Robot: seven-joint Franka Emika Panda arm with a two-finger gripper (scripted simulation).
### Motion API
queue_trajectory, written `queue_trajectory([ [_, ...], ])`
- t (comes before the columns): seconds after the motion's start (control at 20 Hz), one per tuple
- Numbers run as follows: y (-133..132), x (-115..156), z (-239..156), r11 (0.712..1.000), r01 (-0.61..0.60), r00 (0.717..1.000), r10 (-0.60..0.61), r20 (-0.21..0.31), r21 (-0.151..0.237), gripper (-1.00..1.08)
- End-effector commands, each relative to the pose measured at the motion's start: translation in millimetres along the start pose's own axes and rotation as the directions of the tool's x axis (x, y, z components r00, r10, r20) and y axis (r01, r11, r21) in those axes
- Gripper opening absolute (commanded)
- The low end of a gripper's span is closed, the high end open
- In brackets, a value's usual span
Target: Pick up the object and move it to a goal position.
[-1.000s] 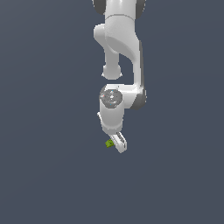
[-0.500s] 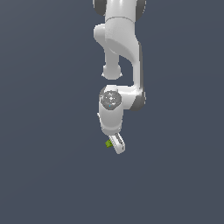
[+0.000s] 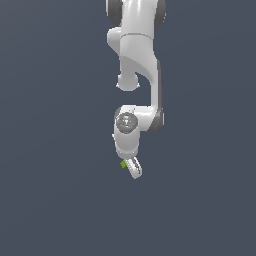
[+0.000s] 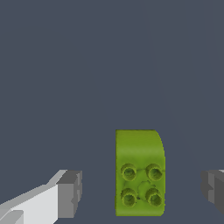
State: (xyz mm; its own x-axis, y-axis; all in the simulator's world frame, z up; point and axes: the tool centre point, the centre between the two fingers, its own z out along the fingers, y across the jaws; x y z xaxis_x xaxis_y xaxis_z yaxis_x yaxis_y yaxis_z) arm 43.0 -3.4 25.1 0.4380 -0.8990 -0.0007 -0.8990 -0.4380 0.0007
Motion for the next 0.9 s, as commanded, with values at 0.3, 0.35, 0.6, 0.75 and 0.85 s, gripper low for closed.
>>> queue_trajectory([
  [0.3, -1.2, 0.5, 12.8, 1.000, -0.001, 1.000, 0.001, 0.000, 0.001, -1.00],
  [0.35, -1.2, 0.5, 12.8, 1.000, -0.001, 1.000, 0.001, 0.000, 0.001, -1.00],
  [0.6, -1.2, 0.5, 12.8, 1.000, -0.001, 1.000, 0.001, 0.000, 0.001, -1.00],
  [0.75, -1.2, 0.5, 12.7, 1.000, -0.001, 1.000, 0.001, 0.000, 0.001, -1.00],
  [0.85, -1.3, 1.7, 11.7, 1.000, -0.001, 1.000, 0.001, 0.000, 0.001, -1.00],
])
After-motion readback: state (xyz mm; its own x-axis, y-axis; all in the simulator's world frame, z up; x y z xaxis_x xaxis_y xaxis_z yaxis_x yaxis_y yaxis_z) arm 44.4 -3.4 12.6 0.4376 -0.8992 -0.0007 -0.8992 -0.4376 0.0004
